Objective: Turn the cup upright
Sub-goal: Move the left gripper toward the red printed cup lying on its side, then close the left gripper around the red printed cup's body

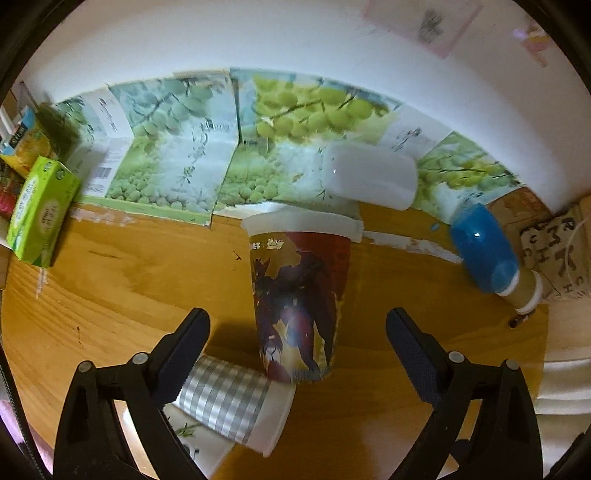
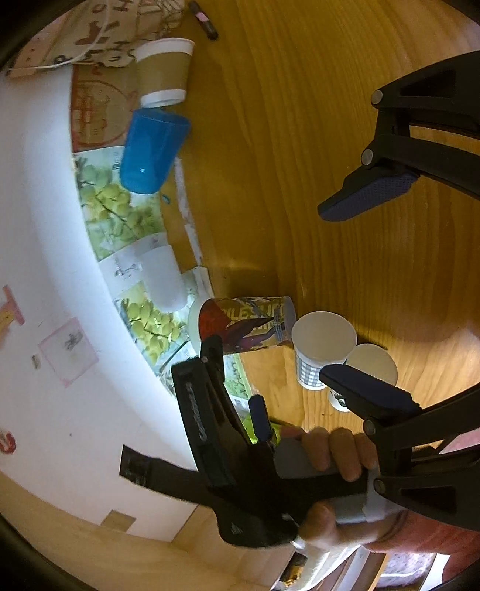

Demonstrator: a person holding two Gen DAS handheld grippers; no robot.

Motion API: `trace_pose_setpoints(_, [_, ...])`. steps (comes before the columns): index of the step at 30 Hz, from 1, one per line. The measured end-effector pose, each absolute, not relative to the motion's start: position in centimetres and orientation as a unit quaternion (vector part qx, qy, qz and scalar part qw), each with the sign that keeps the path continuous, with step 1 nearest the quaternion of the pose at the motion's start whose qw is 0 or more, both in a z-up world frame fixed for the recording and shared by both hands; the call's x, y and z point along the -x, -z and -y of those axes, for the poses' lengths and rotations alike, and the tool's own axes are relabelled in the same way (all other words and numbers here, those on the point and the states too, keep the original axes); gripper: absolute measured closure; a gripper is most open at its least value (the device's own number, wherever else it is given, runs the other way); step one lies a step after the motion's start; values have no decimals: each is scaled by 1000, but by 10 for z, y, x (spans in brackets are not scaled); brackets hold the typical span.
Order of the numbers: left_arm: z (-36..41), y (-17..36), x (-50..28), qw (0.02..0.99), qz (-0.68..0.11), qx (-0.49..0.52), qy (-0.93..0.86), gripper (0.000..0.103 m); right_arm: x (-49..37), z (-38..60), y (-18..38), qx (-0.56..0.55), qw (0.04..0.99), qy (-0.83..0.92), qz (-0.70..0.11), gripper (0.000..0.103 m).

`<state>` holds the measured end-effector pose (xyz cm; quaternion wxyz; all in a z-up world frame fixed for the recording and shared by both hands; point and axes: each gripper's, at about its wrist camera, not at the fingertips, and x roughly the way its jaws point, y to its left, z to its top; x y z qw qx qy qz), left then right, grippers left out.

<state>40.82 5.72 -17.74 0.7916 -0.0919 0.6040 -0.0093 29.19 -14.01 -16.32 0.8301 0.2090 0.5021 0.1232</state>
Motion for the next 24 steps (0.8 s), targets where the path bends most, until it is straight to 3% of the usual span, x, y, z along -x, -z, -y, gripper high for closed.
trace_pose_setpoints(10, [-50,209,-424,762,-642,86,6,16,-303,148,178,-223,819,-109,-517,22])
trace_pose_setpoints(17, [-51,225,-430,743,-663,92,-1,31,-304,152,181,-233,814,-102,-522,22])
trace_pose_setpoints(24, [-48,221,-429,748,-658,91,4,31,-301,156,181,-238,813,-99,-522,22])
